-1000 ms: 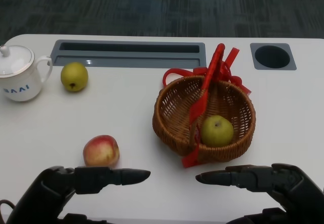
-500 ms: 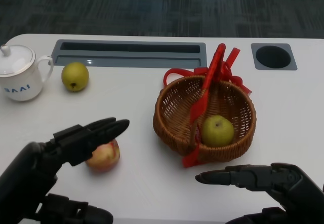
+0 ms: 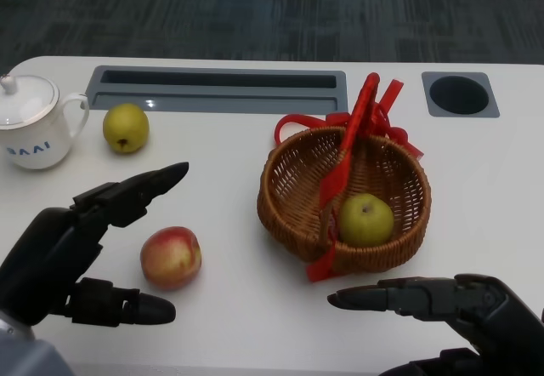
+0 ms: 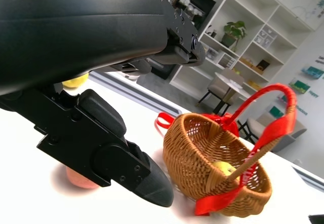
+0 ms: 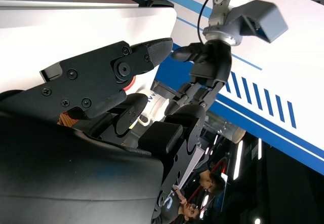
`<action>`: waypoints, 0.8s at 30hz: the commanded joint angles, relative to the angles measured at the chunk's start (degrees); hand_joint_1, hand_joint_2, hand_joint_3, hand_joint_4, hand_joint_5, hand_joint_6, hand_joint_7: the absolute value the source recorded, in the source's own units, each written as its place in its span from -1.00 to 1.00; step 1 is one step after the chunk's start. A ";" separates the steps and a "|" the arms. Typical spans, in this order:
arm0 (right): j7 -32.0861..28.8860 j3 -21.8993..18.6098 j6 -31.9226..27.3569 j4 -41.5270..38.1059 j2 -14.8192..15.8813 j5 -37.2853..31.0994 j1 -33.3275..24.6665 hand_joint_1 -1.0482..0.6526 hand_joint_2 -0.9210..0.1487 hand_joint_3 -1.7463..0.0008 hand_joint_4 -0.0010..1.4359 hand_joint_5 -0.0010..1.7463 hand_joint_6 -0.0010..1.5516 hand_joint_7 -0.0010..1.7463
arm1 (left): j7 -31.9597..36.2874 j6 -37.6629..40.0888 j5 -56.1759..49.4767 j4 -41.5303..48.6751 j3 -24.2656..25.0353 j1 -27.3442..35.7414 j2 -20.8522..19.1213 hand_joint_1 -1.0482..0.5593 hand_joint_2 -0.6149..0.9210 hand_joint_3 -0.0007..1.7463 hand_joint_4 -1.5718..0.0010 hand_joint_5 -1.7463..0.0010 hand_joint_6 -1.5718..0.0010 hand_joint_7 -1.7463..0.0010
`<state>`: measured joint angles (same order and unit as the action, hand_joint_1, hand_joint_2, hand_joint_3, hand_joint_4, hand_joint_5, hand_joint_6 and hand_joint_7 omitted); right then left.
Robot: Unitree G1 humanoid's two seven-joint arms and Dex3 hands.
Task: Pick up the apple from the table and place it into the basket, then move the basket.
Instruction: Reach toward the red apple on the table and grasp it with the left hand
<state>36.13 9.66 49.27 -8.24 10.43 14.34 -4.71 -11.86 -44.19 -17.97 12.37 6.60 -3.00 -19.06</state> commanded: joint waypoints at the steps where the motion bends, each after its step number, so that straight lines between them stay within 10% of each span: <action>1: 0.22 -0.21 0.17 0.48 0.77 0.97 -0.25 -0.15 -0.72 1.00 0.10 -1.00 -0.06 -1.00 | 3.14 -0.86 -2.00 5.78 -1.85 -3.01 -1.05 -0.52 0.60 -1.00 0.50 0.97 0.54 0.97; 24: -0.99 -0.33 -0.96 3.26 1.12 -0.34 -2.55 -0.19 -0.74 1.00 0.14 -0.99 -0.04 -0.99 | 26.25 -3.29 -14.71 45.86 -17.76 -21.91 0.06 -0.55 0.66 -1.00 0.41 0.98 0.46 0.99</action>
<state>35.56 9.68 48.84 -5.84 10.57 13.79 -6.57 12.33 -47.80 -31.96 56.42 -10.42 -23.77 -18.18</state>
